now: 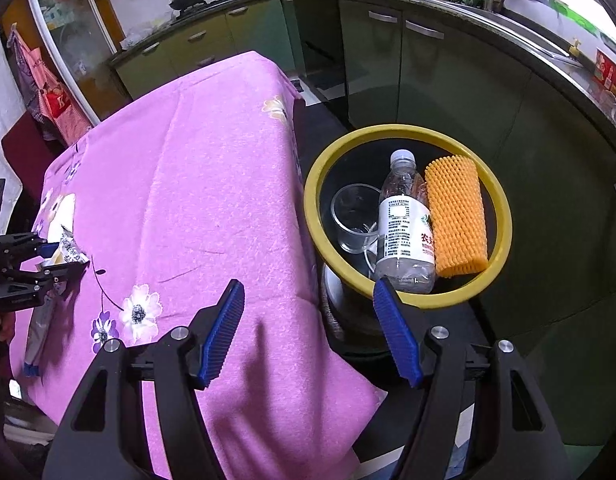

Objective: Collect trash
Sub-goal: 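Grasp the crumpled snack bag with the left gripper, then carry the snack bag over the bin and drop it with the left gripper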

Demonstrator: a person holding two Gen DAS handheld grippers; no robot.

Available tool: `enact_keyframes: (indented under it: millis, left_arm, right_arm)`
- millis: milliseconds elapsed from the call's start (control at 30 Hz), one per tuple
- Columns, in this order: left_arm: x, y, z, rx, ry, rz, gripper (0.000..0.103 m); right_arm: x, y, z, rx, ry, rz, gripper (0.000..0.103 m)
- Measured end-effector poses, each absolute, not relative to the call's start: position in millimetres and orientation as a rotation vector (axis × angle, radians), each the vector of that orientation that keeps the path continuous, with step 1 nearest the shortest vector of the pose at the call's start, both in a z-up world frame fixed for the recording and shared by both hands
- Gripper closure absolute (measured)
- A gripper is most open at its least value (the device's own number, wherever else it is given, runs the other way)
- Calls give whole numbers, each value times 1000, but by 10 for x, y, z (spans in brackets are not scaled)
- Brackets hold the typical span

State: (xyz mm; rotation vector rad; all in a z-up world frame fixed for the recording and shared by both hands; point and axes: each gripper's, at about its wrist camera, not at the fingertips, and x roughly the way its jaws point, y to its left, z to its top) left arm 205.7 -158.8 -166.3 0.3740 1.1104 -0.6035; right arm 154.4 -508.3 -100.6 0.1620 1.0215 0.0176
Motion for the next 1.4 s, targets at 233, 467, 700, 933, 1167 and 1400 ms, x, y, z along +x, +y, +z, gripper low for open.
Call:
enact_keyframes:
  millis: [233, 467, 700, 933, 1167, 1400]
  left_arm:
    - [2032, -1705, -1475, 395, 1096, -635, 64]
    - [2084, -2092, -1113, 418, 1060, -723, 64]
    - [2225, -3040, -833, 448, 1029, -869, 64]
    - [2589, -4215, -972, 431, 1030, -917, 63]
    - [2940, -4922, -1429, 431, 1063, -855, 61]
    - [3105, -4983, -1590, 388, 1079, -803, 39]
  right_arm:
    - [1502, -5134, -971, 174, 1007, 15, 36]
    - [1327, -5345, -818, 208, 958, -28, 36]
    - [1031, -5777, -734, 275, 911, -128, 35]
    - [812, -6135, -849, 343, 916, -188, 35]
    - [644, -6393, -994, 397, 929, -223, 35]
    - [611, -6492, -1086, 427, 936, -228, 35]
